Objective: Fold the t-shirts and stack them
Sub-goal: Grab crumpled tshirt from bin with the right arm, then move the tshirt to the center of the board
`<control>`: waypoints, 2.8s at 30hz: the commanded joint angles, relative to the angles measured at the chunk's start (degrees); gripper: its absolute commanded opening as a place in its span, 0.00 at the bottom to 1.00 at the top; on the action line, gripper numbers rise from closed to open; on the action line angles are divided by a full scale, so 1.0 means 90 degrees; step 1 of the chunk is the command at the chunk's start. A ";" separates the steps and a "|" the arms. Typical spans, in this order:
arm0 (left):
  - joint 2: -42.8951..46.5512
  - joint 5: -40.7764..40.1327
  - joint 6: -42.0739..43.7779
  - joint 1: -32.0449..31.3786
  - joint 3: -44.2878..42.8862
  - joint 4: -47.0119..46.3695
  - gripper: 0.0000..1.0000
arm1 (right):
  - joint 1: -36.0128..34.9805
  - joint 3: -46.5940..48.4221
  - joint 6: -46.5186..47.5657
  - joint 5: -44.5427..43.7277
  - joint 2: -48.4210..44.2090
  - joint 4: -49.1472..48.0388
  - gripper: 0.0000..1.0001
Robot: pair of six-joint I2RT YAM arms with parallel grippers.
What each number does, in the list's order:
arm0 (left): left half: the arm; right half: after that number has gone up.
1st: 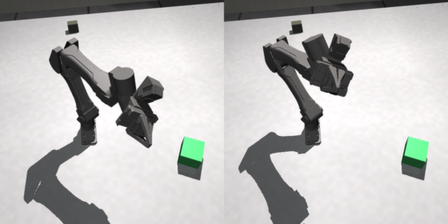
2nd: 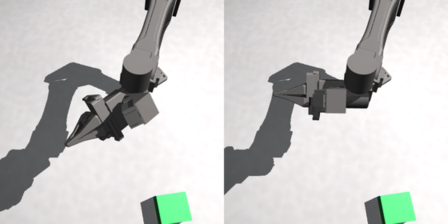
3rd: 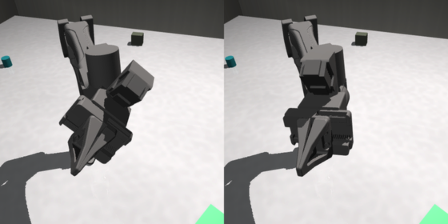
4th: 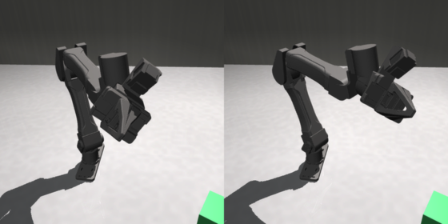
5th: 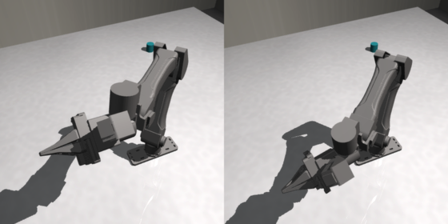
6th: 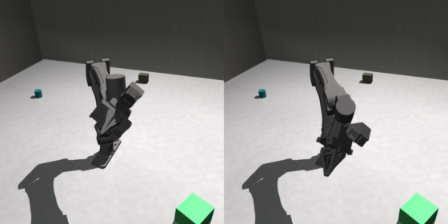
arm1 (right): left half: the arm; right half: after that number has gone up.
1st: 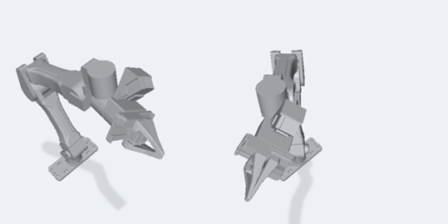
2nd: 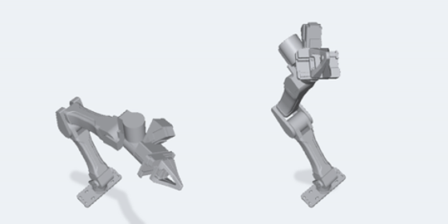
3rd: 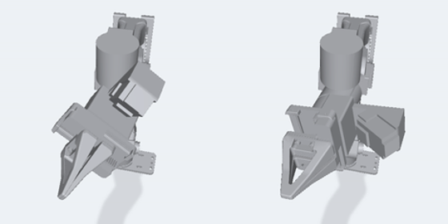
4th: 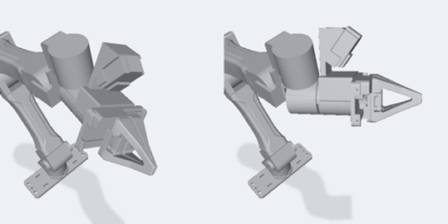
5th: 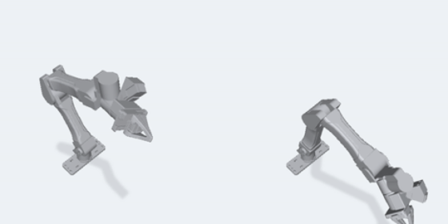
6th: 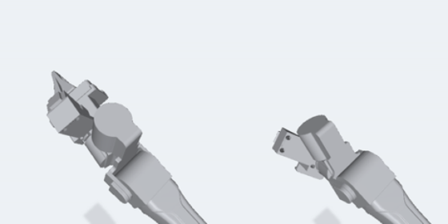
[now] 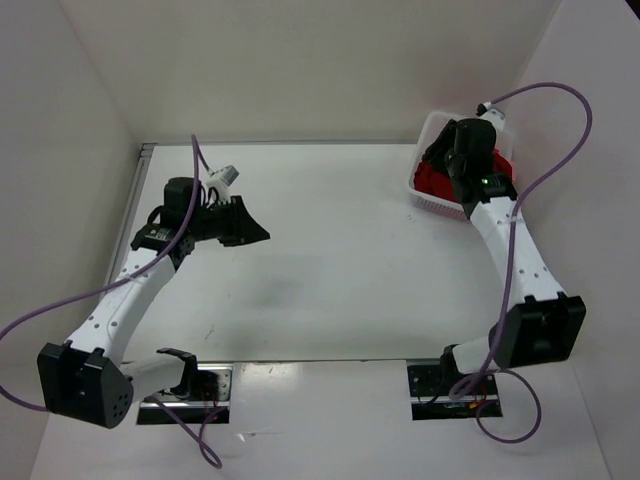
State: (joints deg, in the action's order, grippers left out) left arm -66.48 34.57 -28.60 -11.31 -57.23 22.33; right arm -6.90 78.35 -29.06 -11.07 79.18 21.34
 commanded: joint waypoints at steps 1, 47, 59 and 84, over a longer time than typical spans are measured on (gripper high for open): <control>0.0442 0.0230 -0.0005 0.0026 0.0186 -0.0175 0.33 | 0.0239 0.0532 0.0259 -0.0380 0.0810 -0.0185 0.59; 0.0181 0.0280 -0.0250 0.0026 -0.0280 -0.0479 0.75 | 0.0591 0.2301 0.0641 -0.0607 0.1256 0.0186 0.00; -0.0064 -0.1154 -0.0816 0.0085 -0.1151 -0.0283 0.90 | -0.0132 0.4389 -0.0743 0.3209 -0.0418 0.0198 0.00; -0.1549 -0.1516 -0.0436 -0.1379 0.0440 -0.0850 0.82 | 0.0014 -0.1009 -0.0366 0.2716 -0.0975 -0.0673 0.01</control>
State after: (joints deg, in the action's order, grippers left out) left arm -80.88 22.24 -34.24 -21.32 -54.26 16.75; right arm -7.16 68.97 -34.81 18.06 75.40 19.00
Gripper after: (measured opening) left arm 0.818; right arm 0.015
